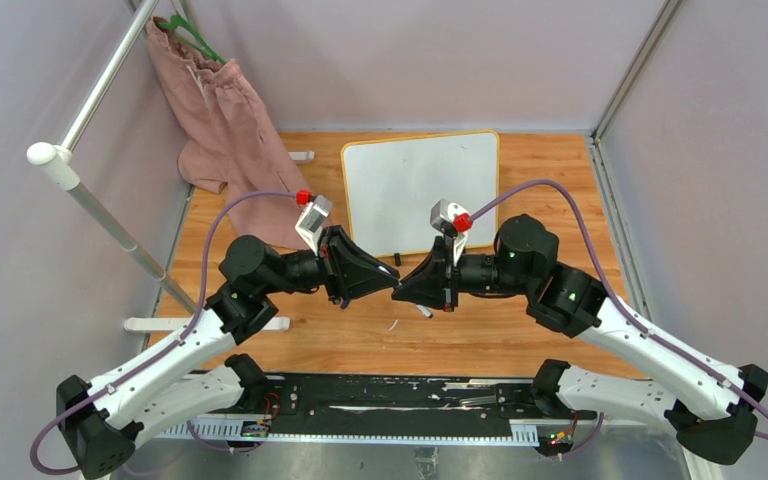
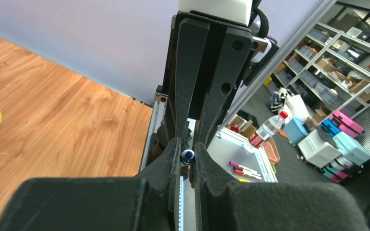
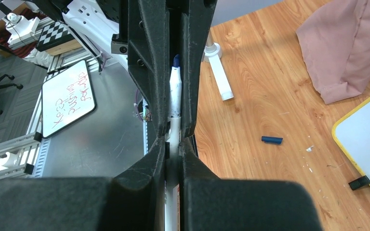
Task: Write a sentence on the whiteboard
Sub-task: Adjust the whiteboard marker.
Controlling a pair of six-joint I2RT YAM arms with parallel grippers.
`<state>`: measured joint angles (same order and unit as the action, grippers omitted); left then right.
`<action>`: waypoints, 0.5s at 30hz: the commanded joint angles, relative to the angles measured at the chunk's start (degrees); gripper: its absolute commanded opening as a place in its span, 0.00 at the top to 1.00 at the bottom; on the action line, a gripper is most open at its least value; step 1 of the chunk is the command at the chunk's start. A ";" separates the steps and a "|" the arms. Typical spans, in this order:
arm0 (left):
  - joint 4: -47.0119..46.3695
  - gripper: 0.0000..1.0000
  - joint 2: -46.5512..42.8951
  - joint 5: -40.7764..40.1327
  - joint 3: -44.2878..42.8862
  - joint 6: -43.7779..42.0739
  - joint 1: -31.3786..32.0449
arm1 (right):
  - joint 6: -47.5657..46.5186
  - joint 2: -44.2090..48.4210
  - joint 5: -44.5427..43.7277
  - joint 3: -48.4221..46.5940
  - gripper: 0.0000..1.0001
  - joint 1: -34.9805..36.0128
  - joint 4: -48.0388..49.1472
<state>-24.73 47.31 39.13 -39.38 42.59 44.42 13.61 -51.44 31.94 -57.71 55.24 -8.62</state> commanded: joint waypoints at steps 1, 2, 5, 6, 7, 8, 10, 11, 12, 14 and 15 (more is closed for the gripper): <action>-4.57 1.00 -1.61 -3.47 0.77 3.36 -0.22 | -1.33 1.14 -0.54 -1.88 0.77 -0.05 0.21; -5.66 1.00 -2.09 -6.12 1.13 4.49 -0.22 | -1.18 1.72 -1.65 -1.45 0.66 -0.05 0.99; -11.12 1.00 -3.68 -12.77 2.90 8.53 -0.22 | 0.29 4.85 -6.87 1.16 0.40 -0.05 5.81; -13.70 1.00 -4.11 -15.00 3.61 10.12 -0.22 | 0.99 5.89 -9.19 2.06 0.36 -0.05 7.62; -16.62 1.00 -4.39 -17.23 4.43 11.58 -0.22 | 1.58 6.87 -10.70 2.82 0.32 -0.05 9.94; -19.42 1.00 -4.63 -19.55 5.55 13.18 -0.22 | 2.17 7.67 -11.81 3.54 0.28 -0.05 12.05; -24.70 1.00 -4.53 -23.56 6.87 15.98 -0.22 | 3.58 8.42 -13.58 4.71 0.23 -0.05 16.04; -26.76 1.00 -4.27 -25.02 7.24 17.21 -0.22 | 4.71 8.68 -14.51 5.16 0.22 -0.03 18.16; -28.56 1.00 -3.83 -26.13 7.43 18.31 -0.17 | 5.56 8.80 -15.64 5.62 0.22 -0.05 20.13; -31.66 1.00 -2.82 -28.11 7.78 20.38 -0.17 | 7.63 8.53 -18.04 6.36 0.21 -0.05 23.88; -33.51 1.00 -2.38 -29.00 7.93 21.34 -0.13 | 8.61 8.16 -18.69 6.65 0.21 -0.05 25.76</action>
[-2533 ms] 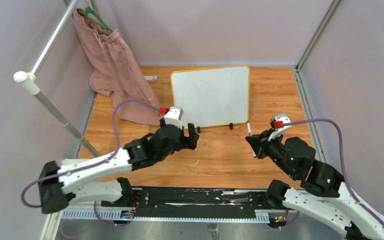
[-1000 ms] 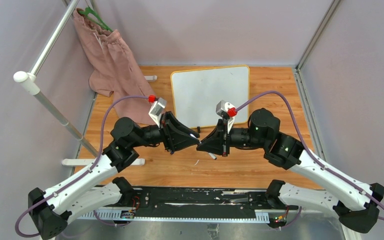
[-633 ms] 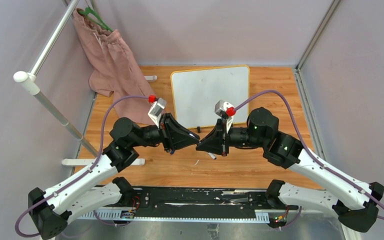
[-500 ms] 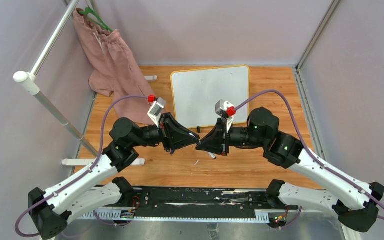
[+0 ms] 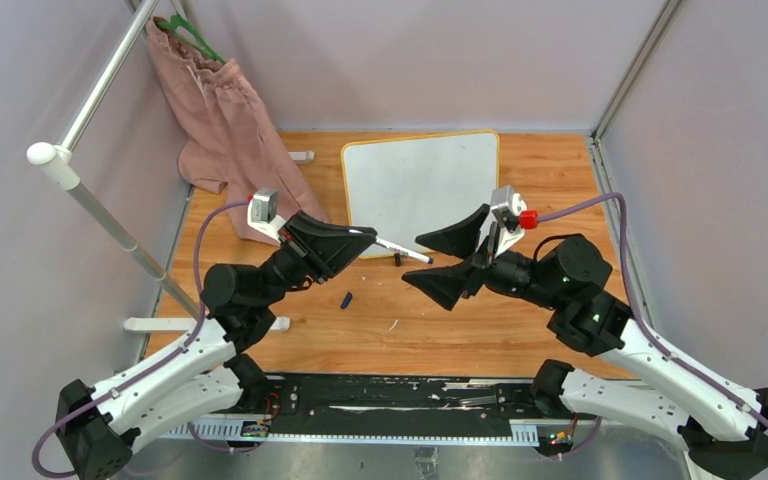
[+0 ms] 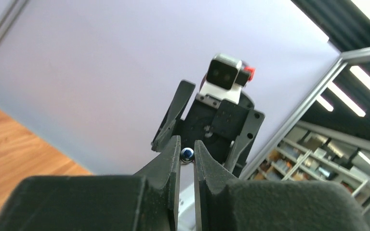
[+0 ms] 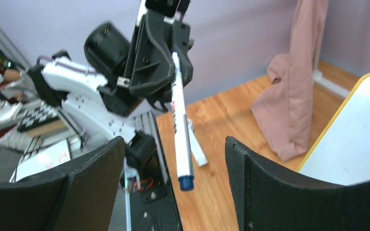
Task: Write a sentence on the whiteboard
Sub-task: Adjust the whiteboard marker.
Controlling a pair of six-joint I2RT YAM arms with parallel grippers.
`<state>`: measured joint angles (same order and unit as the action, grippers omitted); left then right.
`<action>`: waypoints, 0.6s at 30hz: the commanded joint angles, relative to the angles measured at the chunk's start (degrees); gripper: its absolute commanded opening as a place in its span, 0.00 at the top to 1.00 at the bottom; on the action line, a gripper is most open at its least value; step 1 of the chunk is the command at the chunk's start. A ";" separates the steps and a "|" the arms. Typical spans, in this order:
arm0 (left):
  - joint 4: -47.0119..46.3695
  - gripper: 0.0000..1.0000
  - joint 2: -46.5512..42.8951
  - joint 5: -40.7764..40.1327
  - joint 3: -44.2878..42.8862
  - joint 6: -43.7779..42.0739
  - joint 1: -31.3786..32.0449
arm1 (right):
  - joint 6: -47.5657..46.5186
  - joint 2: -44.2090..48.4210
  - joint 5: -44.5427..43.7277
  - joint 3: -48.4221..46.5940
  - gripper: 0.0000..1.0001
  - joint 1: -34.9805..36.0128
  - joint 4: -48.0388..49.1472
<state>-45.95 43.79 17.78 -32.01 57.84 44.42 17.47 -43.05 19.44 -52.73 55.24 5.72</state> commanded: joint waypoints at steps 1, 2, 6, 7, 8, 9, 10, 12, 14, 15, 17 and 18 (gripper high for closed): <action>-13.51 1.00 1.81 -8.35 0.62 7.02 -0.13 | 5.88 -0.79 -6.55 1.88 0.22 -0.05 13.51; -14.59 1.00 2.23 -9.08 0.77 7.78 -0.13 | 7.18 -1.47 -7.01 1.70 0.22 -0.05 15.16; -16.69 1.00 3.15 -11.56 1.19 10.20 0.40 | 10.70 -5.32 -8.37 0.44 0.23 -0.05 19.81; -16.80 1.00 3.19 -11.94 1.22 10.42 0.69 | 11.40 -5.84 -9.04 0.31 0.23 -0.03 20.96; -16.57 1.00 3.20 -12.16 1.21 10.37 0.93 | 11.85 -6.42 -9.78 0.22 0.24 -0.03 21.94; -16.23 1.00 3.16 -12.33 1.17 10.36 1.21 | 12.29 -6.93 -10.19 0.11 0.26 -0.04 23.04; -16.05 1.00 3.10 -12.49 1.16 10.28 1.46 | 12.70 -7.53 -10.49 -0.13 0.28 -0.02 23.83; -15.70 1.00 2.98 -12.86 1.23 10.10 1.94 | 13.33 -8.65 -10.63 -0.76 0.33 -0.05 25.30; -15.29 1.00 2.91 -13.07 1.09 10.01 2.22 | 13.89 -9.78 -10.10 -1.22 0.36 -0.04 26.88; -14.97 1.00 2.85 -13.28 1.05 10.05 2.36 | 14.03 -10.19 -9.90 -1.43 0.36 -0.05 27.22; -14.39 1.00 2.78 -13.46 0.92 9.86 2.50 | 14.24 -10.63 -9.72 -1.62 0.35 -0.05 27.81; -13.93 1.00 2.71 -13.66 0.83 9.66 2.58 | 14.31 -10.72 -9.72 -1.57 0.34 -0.04 28.12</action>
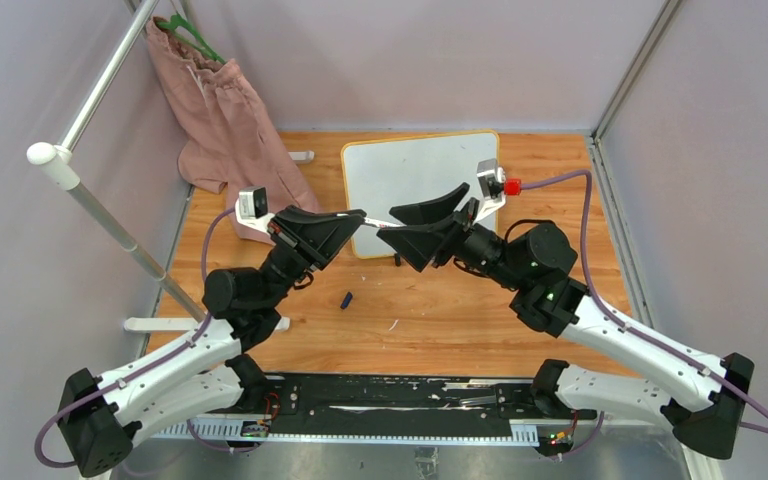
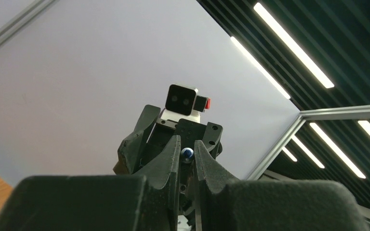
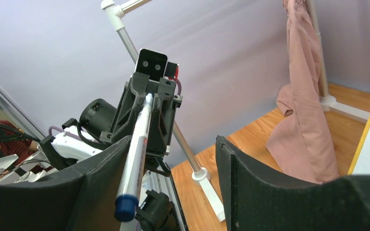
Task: Write a sentence on the whiteboard
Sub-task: Adjust the whiteboard marker.
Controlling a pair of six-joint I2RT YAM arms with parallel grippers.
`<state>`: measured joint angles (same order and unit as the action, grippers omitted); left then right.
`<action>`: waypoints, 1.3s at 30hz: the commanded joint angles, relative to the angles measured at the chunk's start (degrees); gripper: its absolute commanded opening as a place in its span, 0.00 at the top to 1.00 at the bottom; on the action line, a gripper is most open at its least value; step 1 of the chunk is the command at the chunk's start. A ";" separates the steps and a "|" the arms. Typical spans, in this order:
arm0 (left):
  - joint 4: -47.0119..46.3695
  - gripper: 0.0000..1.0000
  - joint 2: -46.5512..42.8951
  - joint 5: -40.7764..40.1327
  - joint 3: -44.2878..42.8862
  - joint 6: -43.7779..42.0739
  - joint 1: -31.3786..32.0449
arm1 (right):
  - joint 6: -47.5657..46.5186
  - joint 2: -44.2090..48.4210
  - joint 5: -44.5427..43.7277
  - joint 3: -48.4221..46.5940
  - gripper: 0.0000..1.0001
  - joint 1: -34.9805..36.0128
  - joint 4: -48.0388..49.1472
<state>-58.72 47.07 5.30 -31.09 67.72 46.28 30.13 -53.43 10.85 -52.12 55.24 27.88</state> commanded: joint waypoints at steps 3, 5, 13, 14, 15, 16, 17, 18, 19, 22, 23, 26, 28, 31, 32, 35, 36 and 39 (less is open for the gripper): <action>-0.37 1.00 -0.76 -2.05 -0.07 -0.64 0.99 | 1.61 -0.68 -0.53 -2.60 0.33 -0.03 6.03; -0.25 1.00 -0.44 -2.45 -0.11 -0.66 1.24 | 1.73 -0.71 -0.40 -2.72 0.36 0.00 5.98; -0.27 1.00 0.74 -4.21 -0.77 -1.47 3.64 | 1.70 -1.27 0.53 -3.18 0.65 -0.05 6.64; -0.26 1.00 0.74 -4.46 -0.81 -1.80 3.79 | 1.75 -1.36 0.66 -3.22 0.64 -0.05 6.58; -0.26 1.00 0.79 -4.60 -0.79 -1.94 3.93 | 1.84 -1.36 0.69 -3.18 0.62 -0.05 6.70; -0.23 1.00 0.75 -4.84 -0.81 -2.02 3.98 | 1.86 -1.28 0.56 -3.07 0.60 -0.04 6.85; -0.25 1.00 0.74 -5.00 -0.81 -2.13 4.11 | 1.97 -1.32 0.41 -3.00 0.60 -0.05 6.92; -0.23 1.00 0.74 -5.11 -0.81 -2.10 4.12 | 1.95 -1.26 0.39 -3.06 0.60 -0.05 6.93; -0.25 1.00 0.77 -5.20 -0.81 -2.15 4.29 | 1.96 -1.46 0.66 -3.26 0.60 -0.05 6.74; -0.21 1.00 0.74 -5.21 -1.03 -2.40 4.43 | 2.13 -2.05 1.71 -4.27 0.60 -0.04 5.30; -0.05 1.00 0.74 -5.21 -1.14 -2.46 4.47 | 2.24 -2.19 2.06 -4.50 0.60 -0.05 4.95; 0.26 1.00 0.74 -5.21 -1.34 -2.60 4.71 | 2.24 -2.13 1.86 -4.55 0.63 -0.04 4.54; 0.27 1.00 0.71 -5.21 -1.30 -2.73 5.03 | 2.25 -2.11 2.02 -4.65 0.67 -0.05 4.14; 0.57 1.00 0.58 -5.21 -1.30 -2.89 5.13 | 2.26 -2.43 3.02 -5.43 0.70 -0.05 2.90; 0.80 1.00 0.39 -5.21 -1.33 -3.08 5.13 | 2.29 -2.41 3.37 -5.60 0.70 -0.05 2.51; 1.44 1.00 0.08 -5.21 -1.49 -3.62 5.13 | 1.97 -2.07 3.85 -5.72 0.70 -0.05 0.90; 1.56 1.00 -0.08 -5.21 -1.59 -3.77 5.13 | 1.92 -1.96 4.07 -5.75 0.69 -0.05 0.54; 1.75 1.00 -0.10 -5.21 -1.60 -3.87 5.09 | 1.86 -1.62 4.27 -5.51 0.66 -0.05 -0.06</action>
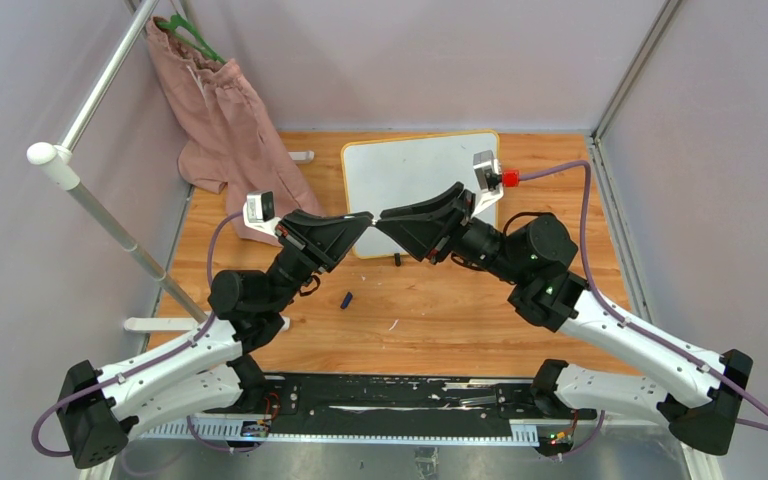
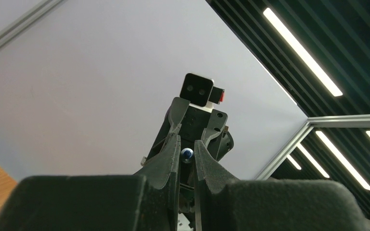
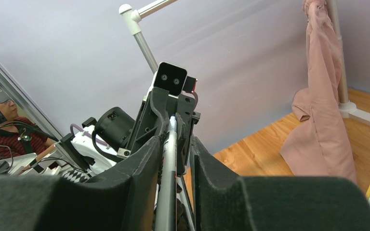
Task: Write a sentence on the whiteboard
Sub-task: Adjust the whiteboard marker.
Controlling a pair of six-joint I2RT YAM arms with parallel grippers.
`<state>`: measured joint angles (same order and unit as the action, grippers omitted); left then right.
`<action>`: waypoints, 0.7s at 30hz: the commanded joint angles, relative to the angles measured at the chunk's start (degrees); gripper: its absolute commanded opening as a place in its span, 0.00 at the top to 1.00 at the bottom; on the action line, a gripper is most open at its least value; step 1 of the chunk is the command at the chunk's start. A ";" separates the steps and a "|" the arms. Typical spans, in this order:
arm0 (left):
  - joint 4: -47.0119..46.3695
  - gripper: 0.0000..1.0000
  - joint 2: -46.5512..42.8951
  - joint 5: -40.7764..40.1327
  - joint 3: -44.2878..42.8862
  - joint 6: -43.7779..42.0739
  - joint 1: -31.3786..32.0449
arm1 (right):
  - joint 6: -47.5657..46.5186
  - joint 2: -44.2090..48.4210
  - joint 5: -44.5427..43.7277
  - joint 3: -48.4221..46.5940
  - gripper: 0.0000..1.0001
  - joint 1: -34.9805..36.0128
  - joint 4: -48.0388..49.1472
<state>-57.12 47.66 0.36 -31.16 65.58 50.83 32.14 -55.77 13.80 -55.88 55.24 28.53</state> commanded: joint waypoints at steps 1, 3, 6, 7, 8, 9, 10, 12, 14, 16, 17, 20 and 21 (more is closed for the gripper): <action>0.17 1.00 -0.63 -0.27 -1.53 -1.75 0.58 | -0.10 0.88 1.29 -1.78 0.66 -0.05 -0.82; 0.17 1.00 -0.53 -0.27 -1.61 -1.75 0.59 | -0.23 1.06 1.14 -1.70 0.68 -0.04 -1.10; 0.17 1.00 -0.32 -0.27 -1.73 -1.65 0.59 | -0.32 1.15 1.29 -1.84 0.75 0.00 -1.11; 0.17 1.00 -0.30 -0.27 -1.81 -1.63 0.63 | -0.28 1.06 1.31 -1.87 0.78 -0.04 -1.10; 0.17 1.00 -0.22 -0.27 -1.84 -1.68 0.67 | -0.27 1.03 1.36 -1.91 0.81 0.00 -1.11; 0.17 1.00 -0.25 -0.27 -1.88 -1.65 0.67 | -0.30 1.03 1.40 -2.03 0.83 -0.04 -1.05; 0.17 1.00 -0.23 -0.27 -1.87 -1.67 0.74 | -0.31 1.04 1.40 -1.96 0.86 -0.03 -0.99; 0.17 1.00 -0.15 -0.27 -1.76 -1.70 0.83 | -0.30 1.09 1.40 -1.80 0.92 -0.04 -0.86; 0.17 1.00 -0.06 -0.27 -1.63 -1.79 0.93 | -0.30 1.10 1.59 -1.84 0.96 -0.05 -0.89; 0.17 1.00 0.05 -0.27 -1.54 -1.90 0.90 | -0.42 1.10 1.96 -1.85 1.00 -0.04 -0.87; 0.32 1.00 0.06 -0.27 -1.54 -2.02 1.00 | -0.51 1.27 2.05 -1.72 1.00 -0.04 -0.93; 1.99 0.79 -0.28 -0.27 -1.31 -2.13 0.94 | -1.06 1.98 2.02 -1.45 1.00 -0.05 -1.15; 2.51 0.74 -0.52 -1.44 -1.09 -2.15 0.94 | -1.17 2.20 2.02 -1.36 1.00 -0.05 -1.33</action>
<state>-56.31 47.62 0.12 -31.18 64.88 51.20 32.05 -55.24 15.00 -55.88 55.24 26.72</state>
